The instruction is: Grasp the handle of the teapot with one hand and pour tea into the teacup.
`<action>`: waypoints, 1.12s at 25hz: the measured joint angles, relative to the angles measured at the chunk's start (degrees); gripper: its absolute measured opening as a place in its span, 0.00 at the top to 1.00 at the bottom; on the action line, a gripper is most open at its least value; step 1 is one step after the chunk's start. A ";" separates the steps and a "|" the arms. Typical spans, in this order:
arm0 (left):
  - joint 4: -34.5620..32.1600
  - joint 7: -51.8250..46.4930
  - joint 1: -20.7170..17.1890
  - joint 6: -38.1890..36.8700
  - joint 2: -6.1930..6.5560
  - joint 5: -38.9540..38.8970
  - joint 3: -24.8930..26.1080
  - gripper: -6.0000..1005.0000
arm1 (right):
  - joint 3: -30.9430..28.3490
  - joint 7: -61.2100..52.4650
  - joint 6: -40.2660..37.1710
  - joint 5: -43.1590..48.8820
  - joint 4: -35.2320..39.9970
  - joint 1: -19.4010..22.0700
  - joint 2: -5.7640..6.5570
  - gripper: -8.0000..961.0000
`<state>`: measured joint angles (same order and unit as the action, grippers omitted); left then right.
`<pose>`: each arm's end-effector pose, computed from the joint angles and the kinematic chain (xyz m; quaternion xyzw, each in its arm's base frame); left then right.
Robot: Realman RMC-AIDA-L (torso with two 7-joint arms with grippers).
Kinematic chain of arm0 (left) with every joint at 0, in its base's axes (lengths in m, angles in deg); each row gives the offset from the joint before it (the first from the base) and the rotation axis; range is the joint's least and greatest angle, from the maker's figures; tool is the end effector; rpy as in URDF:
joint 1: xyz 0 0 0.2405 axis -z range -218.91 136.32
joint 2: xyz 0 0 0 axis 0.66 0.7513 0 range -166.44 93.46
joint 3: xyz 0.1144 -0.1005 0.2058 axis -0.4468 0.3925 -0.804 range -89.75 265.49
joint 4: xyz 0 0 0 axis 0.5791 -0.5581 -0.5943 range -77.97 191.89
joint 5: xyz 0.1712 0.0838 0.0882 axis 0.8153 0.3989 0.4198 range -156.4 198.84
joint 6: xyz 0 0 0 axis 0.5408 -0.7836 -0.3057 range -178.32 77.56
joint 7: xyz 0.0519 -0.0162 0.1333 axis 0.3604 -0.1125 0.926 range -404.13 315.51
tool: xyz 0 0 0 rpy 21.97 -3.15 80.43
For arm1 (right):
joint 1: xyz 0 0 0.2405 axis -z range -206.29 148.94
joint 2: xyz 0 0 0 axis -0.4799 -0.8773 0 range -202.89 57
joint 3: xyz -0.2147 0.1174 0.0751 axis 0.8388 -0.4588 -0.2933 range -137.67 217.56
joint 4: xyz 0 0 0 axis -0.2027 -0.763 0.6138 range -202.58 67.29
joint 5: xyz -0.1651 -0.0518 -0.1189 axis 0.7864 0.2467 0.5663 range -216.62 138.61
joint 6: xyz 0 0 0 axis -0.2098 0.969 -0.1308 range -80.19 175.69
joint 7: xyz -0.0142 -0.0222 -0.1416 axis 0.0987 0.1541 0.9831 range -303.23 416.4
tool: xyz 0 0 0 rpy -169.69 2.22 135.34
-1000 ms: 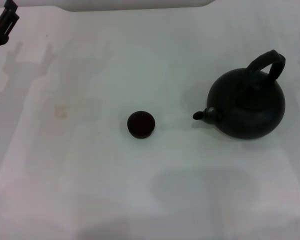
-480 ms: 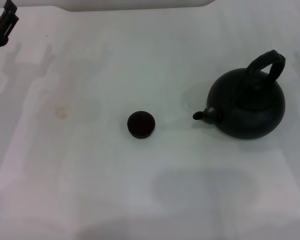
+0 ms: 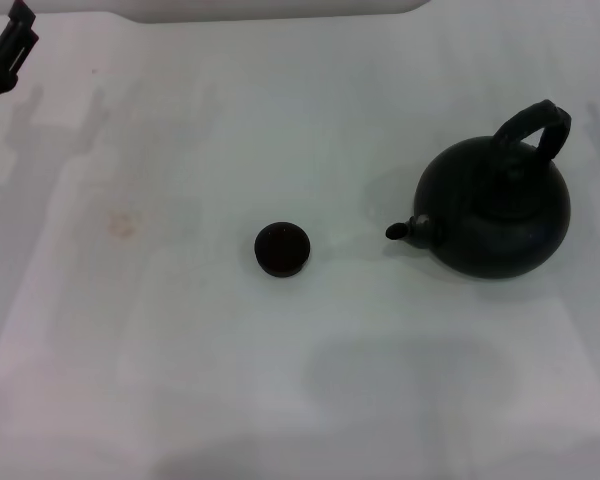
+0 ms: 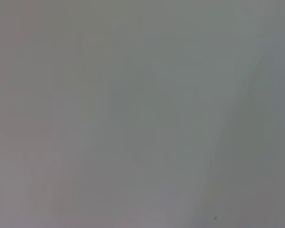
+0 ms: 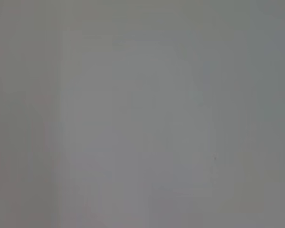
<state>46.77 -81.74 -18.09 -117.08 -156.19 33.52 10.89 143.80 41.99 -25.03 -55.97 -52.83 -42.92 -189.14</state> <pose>-0.3318 0.3341 0.0051 -0.6600 -0.3333 -0.4117 0.5328 0.3546 0.2920 0.0283 -0.6704 0.2092 0.3323 0.6295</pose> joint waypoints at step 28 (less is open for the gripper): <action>0.08 0.18 0.00 0.13 0.09 0.00 0.33 0.13 | 0.03 -0.26 -0.25 0.01 0.04 -0.03 0.00 0.09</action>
<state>46.86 -81.57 -18.09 -116.95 -156.10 33.52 11.22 143.83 41.73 -25.28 -55.97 -52.79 -42.95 -189.14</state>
